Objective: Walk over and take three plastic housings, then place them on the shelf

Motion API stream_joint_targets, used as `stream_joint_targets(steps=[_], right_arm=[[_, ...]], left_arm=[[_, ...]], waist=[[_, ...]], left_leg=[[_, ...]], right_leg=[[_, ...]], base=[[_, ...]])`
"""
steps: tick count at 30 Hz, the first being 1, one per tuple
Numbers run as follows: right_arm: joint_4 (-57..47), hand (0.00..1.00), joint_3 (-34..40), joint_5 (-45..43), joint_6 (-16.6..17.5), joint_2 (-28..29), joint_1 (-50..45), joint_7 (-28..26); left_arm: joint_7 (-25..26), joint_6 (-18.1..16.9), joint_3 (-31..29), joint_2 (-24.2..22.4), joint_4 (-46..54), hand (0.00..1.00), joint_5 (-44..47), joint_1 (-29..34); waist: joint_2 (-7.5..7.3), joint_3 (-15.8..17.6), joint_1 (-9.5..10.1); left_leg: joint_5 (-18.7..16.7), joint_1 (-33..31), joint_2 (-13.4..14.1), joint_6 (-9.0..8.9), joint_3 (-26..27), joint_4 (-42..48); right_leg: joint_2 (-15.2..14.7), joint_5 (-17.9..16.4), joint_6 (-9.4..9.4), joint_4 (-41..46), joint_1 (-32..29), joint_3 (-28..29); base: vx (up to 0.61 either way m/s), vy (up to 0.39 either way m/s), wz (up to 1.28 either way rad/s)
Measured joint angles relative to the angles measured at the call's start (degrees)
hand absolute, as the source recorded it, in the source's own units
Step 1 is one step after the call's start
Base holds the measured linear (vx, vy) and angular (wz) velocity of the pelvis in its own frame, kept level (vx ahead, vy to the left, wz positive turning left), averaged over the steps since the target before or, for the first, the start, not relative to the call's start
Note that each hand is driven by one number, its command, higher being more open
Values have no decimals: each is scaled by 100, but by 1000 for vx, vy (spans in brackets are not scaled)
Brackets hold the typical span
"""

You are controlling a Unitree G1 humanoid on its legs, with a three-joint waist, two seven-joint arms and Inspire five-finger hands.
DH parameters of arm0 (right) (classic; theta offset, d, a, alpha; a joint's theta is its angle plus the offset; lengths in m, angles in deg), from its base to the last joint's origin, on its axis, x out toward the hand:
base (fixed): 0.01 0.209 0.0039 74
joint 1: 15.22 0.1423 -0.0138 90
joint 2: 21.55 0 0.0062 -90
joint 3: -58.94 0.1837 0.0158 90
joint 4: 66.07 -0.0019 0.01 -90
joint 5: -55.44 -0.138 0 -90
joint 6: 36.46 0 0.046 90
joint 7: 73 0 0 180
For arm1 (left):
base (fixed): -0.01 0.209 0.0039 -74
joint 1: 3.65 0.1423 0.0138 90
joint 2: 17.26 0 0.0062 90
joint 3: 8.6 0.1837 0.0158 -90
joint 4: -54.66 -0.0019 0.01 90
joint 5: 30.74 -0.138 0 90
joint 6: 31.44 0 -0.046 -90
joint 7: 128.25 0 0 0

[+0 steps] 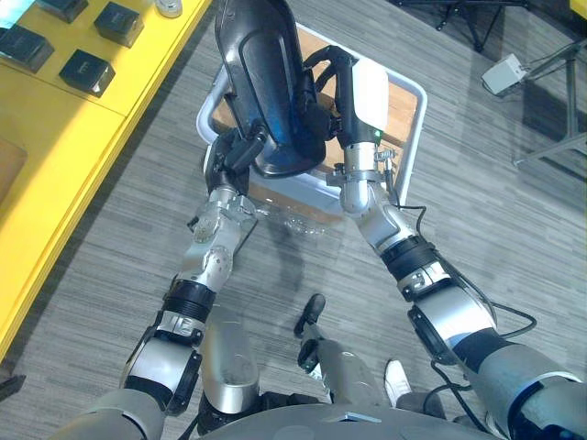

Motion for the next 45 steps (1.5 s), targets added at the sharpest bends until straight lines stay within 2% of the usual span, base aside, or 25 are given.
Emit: stream_joint_targets(steps=[3,6,7,10,13,15,18,21,23,26,30,33,38,41,45], right_arm=[[-4,0,4,-61,43,-33,-84,-11],[-71,0,6,-144,238,-206,-241,-7],[-71,100,6,-198,259,-221,-266,-6],[-71,100,5,-243,392,-229,-362,2],[-71,100,-94,-412,671,-213,-640,-11],[-93,100,-311,-710,830,-200,-808,-75],[-575,100,-389,-1015,860,-99,-1256,-250],[-1312,100,-359,-1517,897,16,-1616,-506],[-1923,100,-151,-1925,1002,16,-1942,-716],[-2337,100,263,-2223,1047,1,-2481,-820],[-2496,100,625,-2473,1052,-44,-3313,-910],[-2500,100,820,-2580,1024,-49,-3940,-930],[-2505,100,1097,-2753,936,21,-4510,-1051],[-2506,100,1163,-2755,850,36,-4629,-1086],[-2509,100,1330,-2829,813,116,-4773,-1243]], left_arm=[[0,1,52,12,0,0,19,20],[-18,1,171,15,0,0,19,33],[-18,1,192,14,0,0,17,35],[6,1,191,13,0,0,13,62],[343,-3,144,-78,3,0,-282,116],[836,-12,-71,-162,203,0,-1061,228],[1252,-35,-298,-232,590,0,-1880,495],[1869,-120,-718,-336,725,0,-3009,854],[2317,-116,-1222,-453,758,0,-3713,1299],[2991,-109,-1874,-687,823,0,-4772,1955],[3874,-108,-2687,-960,980,0,-5860,2614],[4443,-160,-3101,-1083,1279,0,-6310,3041],[5079,-417,-3346,-1356,1352,0,-6555,3300],[5347,-534,-3352,-1515,1361,0,-6968,3489],[5359,-618,-3342,-1545,1649,0,-6967,3517]], waist=[[8,-4,-79],[15,-8,-123],[27,-14,-159],[101,-48,-195],[290,-162,-182],[451,-268,-196],[569,-345,-176],[603,-539,-187],[636,-827,-219],[728,-1240,-215],[896,-1522,-208],[946,-1634,-201],[999,-1805,-232],[1041,-1950,-337],[1085,-1990,-375]], left_leg=[[-11,121,0,5,94,-24],[-31,209,0,2,151,-29],[-34,225,0,2,154,-29],[-34,281,0,2,175,-48],[-35,410,-1,2,223,-131],[-35,442,-1,2,235,-159],[-23,566,-2,5,287,-256],[-18,747,-11,2,418,-376],[14,913,-69,1,530,-574],[37,1113,-123,3,646,-792],[49,1317,-210,12,692,-959],[56,1367,-250,21,726,-1030],[28,1424,-261,-15,782,-1058],[12,1442,-262,-26,784,-1057],[-17,1461,-263,6,782,-1061]], right_leg=[[1,18,7,-41,61,82],[6,49,9,-123,147,116],[6,49,9,-123,160,119],[6,49,9,-126,187,133],[4,46,9,-131,261,158],[4,45,9,-132,277,159],[4,43,11,-133,327,175],[-5,41,14,-135,357,274],[-52,16,33,-135,366,284],[-94,-59,71,-135,409,282],[-162,-118,114,-137,527,261],[-198,-127,123,-159,530,263],[-208,-154,133,-167,531,278],[-207,-186,124,-168,519,276],[-206,-221,112,-169,528,275]], base=[[2,9,-13],[2,9,-6],[0,0,0],[2,3,-2],[11,5,-4],[0,0,0],[11,5,-6],[12,8,-17],[26,17,-16],[50,24,-10],[46,26,2],[10,8,-1],[6,6,-5],[0,0,0],[0,0,0]])
